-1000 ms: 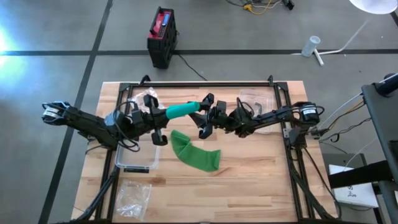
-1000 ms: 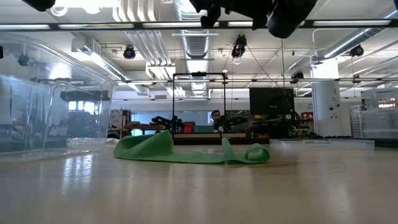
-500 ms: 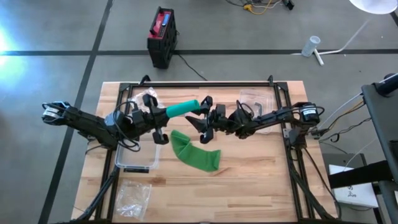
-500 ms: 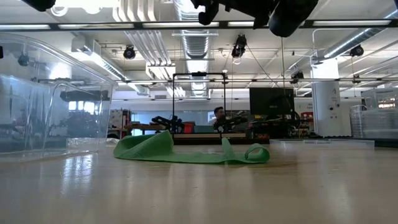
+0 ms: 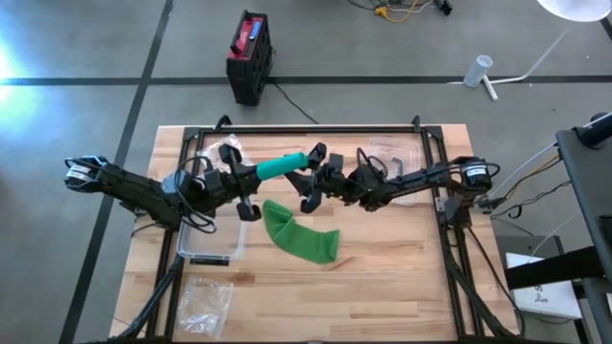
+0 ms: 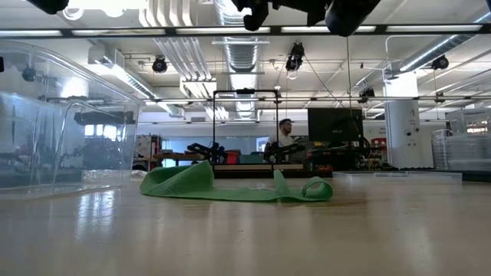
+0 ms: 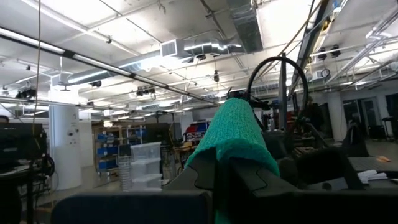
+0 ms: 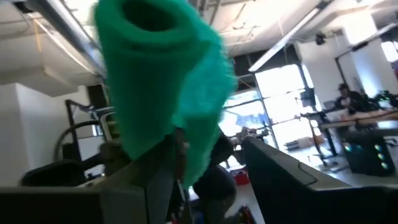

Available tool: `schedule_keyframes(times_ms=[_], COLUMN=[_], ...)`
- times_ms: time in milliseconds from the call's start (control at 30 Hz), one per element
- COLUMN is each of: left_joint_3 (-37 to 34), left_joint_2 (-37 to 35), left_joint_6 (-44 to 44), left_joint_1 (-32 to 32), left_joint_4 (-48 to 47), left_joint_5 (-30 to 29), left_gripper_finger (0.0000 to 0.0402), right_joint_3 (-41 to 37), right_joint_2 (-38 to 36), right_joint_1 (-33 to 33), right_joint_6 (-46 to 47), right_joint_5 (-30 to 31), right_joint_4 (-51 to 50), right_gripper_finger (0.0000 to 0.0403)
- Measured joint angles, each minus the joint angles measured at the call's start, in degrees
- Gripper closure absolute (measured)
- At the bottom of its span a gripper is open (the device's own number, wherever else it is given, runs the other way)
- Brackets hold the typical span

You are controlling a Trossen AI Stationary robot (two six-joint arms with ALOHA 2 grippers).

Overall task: Roll bandage
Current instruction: Roll the light green bandage

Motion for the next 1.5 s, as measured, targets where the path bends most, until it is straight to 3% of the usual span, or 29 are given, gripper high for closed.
schedule_keyframes(times_ms=[167,367,433,900,1233,1500], left_joint_3=[0.0,0.0,0.0,-0.1,-0.1,-0.1], left_joint_2=[0.0,-0.3,-0.6,-4.3,-4.7,-4.5], left_joint_6=[-0.3,-3.5,-5.1,-14.5,3.9,11.6], left_joint_1=[0.0,0.0,0.0,0.0,0.0,0.3], left_joint_4=[0.0,0.4,0.5,-0.6,-1.7,-7.8], left_joint_5=[0.0,0.6,1.6,6.0,-7.0,-8.2], left_gripper_finger=[0.04,0.04,0.04,0.04,0.04,0.04], right_joint_3=[0.3,0.3,0.1,-3.0,-2.8,-2.7], right_joint_2=[0.0,0.0,0.0,-0.3,-1.1,-3.3], right_joint_1=[-0.3,-0.3,-0.3,-0.8,0.6,0.6], right_joint_6=[-0.4,-3.3,-5.0,-8.3,-4.6,-1.7], right_joint_5=[-0.1,-2.1,-2.0,0.9,-5.3,-8.7], right_joint_4=[-1.1,-1.0,-1.1,-1.3,-1.6,-2.0], right_gripper_finger=[0.0257,0.0376,0.0393,0.0402,0.0403,0.0403])
